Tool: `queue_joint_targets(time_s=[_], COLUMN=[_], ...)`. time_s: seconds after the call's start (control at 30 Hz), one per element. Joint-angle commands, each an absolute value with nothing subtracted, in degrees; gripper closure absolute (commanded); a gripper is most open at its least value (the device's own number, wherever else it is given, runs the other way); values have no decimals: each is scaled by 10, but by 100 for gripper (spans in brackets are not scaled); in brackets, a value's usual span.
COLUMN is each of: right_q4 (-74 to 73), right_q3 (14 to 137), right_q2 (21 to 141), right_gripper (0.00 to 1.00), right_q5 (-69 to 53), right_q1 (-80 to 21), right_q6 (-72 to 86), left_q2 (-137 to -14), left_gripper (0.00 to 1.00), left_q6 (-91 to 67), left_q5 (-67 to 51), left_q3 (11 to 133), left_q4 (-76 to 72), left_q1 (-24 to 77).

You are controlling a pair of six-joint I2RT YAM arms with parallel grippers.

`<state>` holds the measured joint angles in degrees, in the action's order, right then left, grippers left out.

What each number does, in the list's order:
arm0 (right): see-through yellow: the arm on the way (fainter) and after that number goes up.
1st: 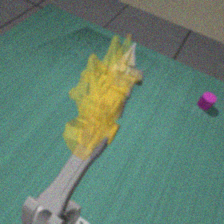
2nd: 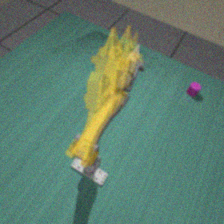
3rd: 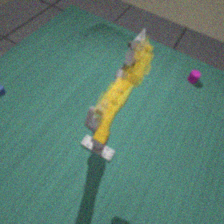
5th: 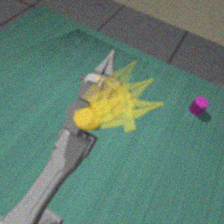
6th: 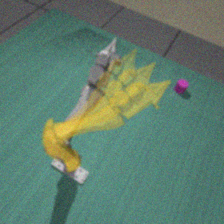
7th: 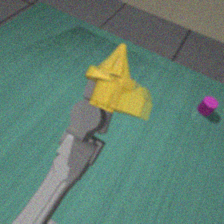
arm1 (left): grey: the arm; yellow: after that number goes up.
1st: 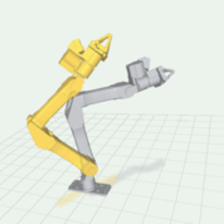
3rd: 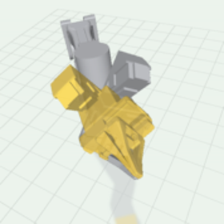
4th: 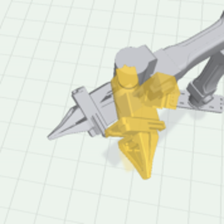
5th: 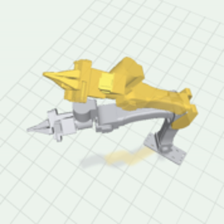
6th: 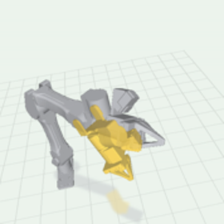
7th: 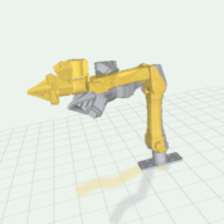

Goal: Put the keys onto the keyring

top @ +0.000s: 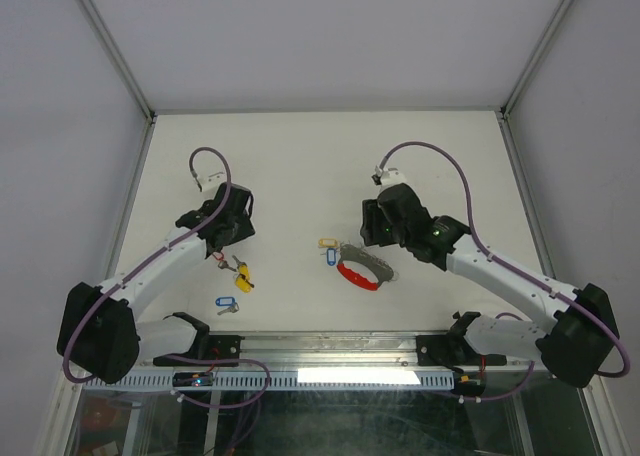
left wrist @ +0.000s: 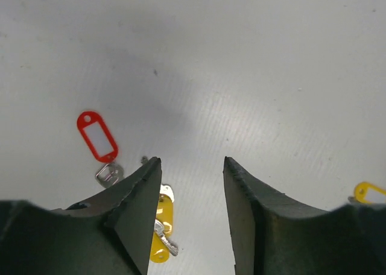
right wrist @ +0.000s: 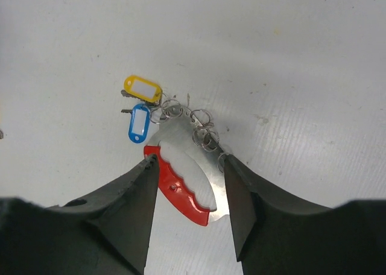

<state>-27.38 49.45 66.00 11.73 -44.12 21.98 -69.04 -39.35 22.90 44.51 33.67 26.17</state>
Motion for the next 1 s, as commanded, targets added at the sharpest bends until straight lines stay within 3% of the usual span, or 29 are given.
queue_joint_targets(time_s=[0.0,0.13,0.27,0.73,0.97], right_q4=[-272,-266,-267,-267,-268], right_q3=[488,490,494,497,495], right_q2=[657,665,670,677,674], right_gripper=[50,49,49,49,48], right_q5=[129,118,116,108,110], right_q1=[-443,-443,-443,-443,-443], right_q6=[231,231,227,224,224], left_q2=[-695,-727,-759,-840,-857], left_gripper=[53,53,67,70,95], left_q6=[-440,-451,-443,-497,-495], left_q5=[301,322,320,364,366], left_q3=[433,427,432,454,459], left_q4=[395,420,421,468,463], left_q1=[258,256,256,256,256])
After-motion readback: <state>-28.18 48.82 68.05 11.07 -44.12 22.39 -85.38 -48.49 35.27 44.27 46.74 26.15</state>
